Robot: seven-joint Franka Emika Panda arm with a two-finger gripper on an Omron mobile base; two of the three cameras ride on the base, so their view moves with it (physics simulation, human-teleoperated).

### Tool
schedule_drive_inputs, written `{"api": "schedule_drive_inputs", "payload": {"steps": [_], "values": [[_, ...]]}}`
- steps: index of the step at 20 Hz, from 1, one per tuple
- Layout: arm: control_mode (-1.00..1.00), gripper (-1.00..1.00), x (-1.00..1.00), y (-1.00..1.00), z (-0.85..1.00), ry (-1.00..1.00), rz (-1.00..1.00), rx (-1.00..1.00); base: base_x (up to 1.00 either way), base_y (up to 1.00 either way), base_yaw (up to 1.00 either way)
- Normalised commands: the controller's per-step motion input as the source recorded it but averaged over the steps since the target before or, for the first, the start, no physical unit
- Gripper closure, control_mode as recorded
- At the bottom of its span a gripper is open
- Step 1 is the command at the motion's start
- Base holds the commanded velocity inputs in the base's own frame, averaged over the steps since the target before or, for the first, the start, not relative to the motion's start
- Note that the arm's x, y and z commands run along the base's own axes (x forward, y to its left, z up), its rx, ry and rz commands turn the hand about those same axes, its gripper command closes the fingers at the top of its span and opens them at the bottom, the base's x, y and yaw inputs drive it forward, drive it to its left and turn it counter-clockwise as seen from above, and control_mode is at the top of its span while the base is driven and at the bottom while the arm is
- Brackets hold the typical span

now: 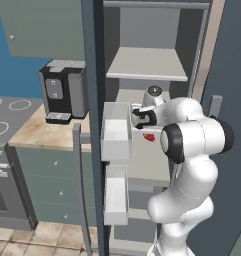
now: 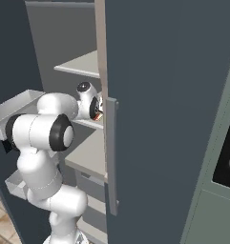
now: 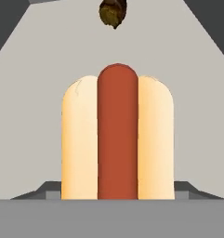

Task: Store the hot dog in the freezer for long-term storage. Close the freezer door after placing the cooked food.

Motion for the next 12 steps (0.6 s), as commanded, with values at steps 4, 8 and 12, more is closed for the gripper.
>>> {"api": "schedule_drive_inputs", "payload": {"steps": [4,8,12], "values": [[-1.00,1.00,0.33,0.00,-0.04,0.00,0.00,0.00,0.00,0.00,0.00],[-1.00,1.00,0.33,0.00,-0.17,0.02,0.00,0.00,0.00,0.00,0.00],[-1.00,1.00,0.31,0.00,-0.23,0.07,0.00,0.00,0.00,0.00,0.00]]}}
